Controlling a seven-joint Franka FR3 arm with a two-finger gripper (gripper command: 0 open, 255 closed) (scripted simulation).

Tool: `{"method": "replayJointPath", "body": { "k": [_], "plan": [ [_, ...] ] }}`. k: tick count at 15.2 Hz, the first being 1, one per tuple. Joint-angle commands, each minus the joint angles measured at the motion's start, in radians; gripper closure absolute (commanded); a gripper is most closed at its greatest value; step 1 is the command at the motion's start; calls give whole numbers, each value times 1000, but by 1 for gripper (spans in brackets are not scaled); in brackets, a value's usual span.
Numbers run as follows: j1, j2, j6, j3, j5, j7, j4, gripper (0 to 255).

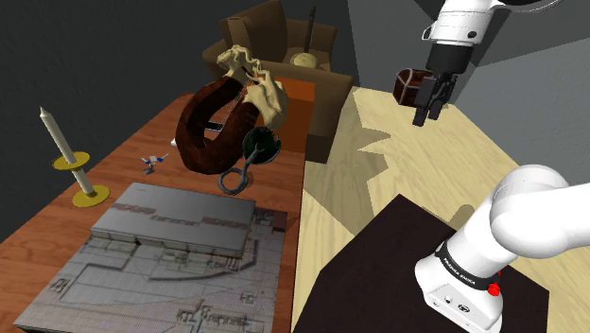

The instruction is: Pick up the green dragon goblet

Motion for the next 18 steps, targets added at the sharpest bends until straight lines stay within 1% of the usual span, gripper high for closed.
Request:
{"method": "replayJointPath", "body": {
  "k": [1,5,9,13,18],
  "plan": [
    [0,0,0,0,0,0,0,0],
    [4,92,148,27,55,65,-27,0],
    [10,203,295,52,105,122,-30,0],
    [17,329,434,73,149,171,-9,0],
    [25,500,591,93,199,225,48,0]
  ]
}}
